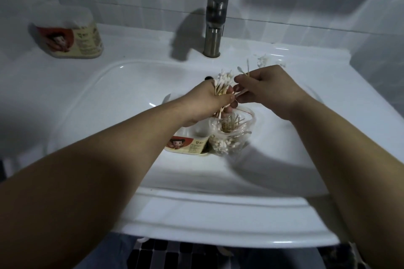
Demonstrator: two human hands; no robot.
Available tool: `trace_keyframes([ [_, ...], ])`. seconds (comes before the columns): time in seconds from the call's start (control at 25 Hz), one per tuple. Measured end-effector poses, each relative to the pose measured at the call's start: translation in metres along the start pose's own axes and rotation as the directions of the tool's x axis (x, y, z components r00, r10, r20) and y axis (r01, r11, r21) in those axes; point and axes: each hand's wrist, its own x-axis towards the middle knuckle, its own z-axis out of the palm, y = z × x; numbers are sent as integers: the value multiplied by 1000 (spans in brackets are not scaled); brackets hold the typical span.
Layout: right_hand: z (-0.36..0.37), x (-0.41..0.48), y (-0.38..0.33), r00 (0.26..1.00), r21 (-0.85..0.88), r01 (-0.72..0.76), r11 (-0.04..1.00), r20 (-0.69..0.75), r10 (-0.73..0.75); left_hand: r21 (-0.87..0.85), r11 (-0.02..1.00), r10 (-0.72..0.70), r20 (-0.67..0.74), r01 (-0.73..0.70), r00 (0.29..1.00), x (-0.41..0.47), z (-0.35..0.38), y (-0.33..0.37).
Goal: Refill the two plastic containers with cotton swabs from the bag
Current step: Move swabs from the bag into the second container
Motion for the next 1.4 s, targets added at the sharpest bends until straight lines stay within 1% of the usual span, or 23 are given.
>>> trace_keyframes([
  [0.12, 1, 1, -1, 999, 8, -37, 999, -14, 37, -3, 999, -47, -32, 47, 998, 2, 2, 1],
  [0.24, 0, 2, -5, 997, 78, -46, 996, -55, 50, -6, 998, -64, -104, 64, 993, 4, 2, 2],
  [0.32, -1, 0, -6, 998, 81, -41, 996, -42, 44, 9, 997, -69, -161, 71, 985, 6, 0, 1],
  [0.36, 0, -2, -6, 999, 61, -41, 997, -14, 42, 15, 997, -72, -192, 76, 979, 7, -2, 0],
  [0.44, 2, -7, -5, 998, -58, -19, 998, 54, 22, -9, 998, -59, -235, 59, 970, 7, -3, 0],
  [0.52, 6, -11, -7, 993, -212, 28, 977, 119, -2, -36, 999, -21, -227, 13, 974, 5, -3, 3],
  [0.68, 12, -16, -7, 975, -404, 92, 910, 223, 1, -4, 999, 31, -179, -33, 983, 4, -1, 2],
  [0.76, 12, -16, -7, 973, -439, 103, 892, 230, 1, 0, 999, 35, -236, -36, 971, 6, 2, 1],
  [0.84, 11, -15, -10, 974, -440, 111, 891, 225, -10, -35, 999, 12, -298, -23, 955, 7, 2, 2],
  [0.92, 10, -15, -11, 974, -440, 114, 891, 227, -12, -42, 999, -6, -284, -7, 959, 8, 0, 3],
  [1.0, 12, -16, -12, 972, -444, 135, 886, 233, -31, -26, 999, 24, -229, -30, 973, 7, -2, 4],
  [1.04, 13, -17, -12, 971, -446, 151, 882, 237, -46, -26, 999, 35, -225, -42, 974, 7, -1, 4],
  [1.12, 13, -18, -14, 970, -447, 164, 879, 236, -61, -20, 999, 41, -258, -48, 965, 7, 0, 4],
  [1.2, 10, -20, -16, 969, -476, 154, 866, 244, -38, -25, 999, 32, -288, -40, 957, 8, 2, 4],
  [1.32, 5, -17, -15, 970, -606, 155, 780, 242, -4, -169, 985, -22, -307, -32, 952, 8, 1, 5],
  [1.36, 4, -17, -14, 971, -658, 148, 738, 240, 19, -206, 978, -35, -318, -33, 948, 8, 1, 7],
  [1.4, 5, -17, -14, 969, -701, 141, 699, 244, 49, -207, 978, -43, -333, -29, 942, 7, 0, 8],
])
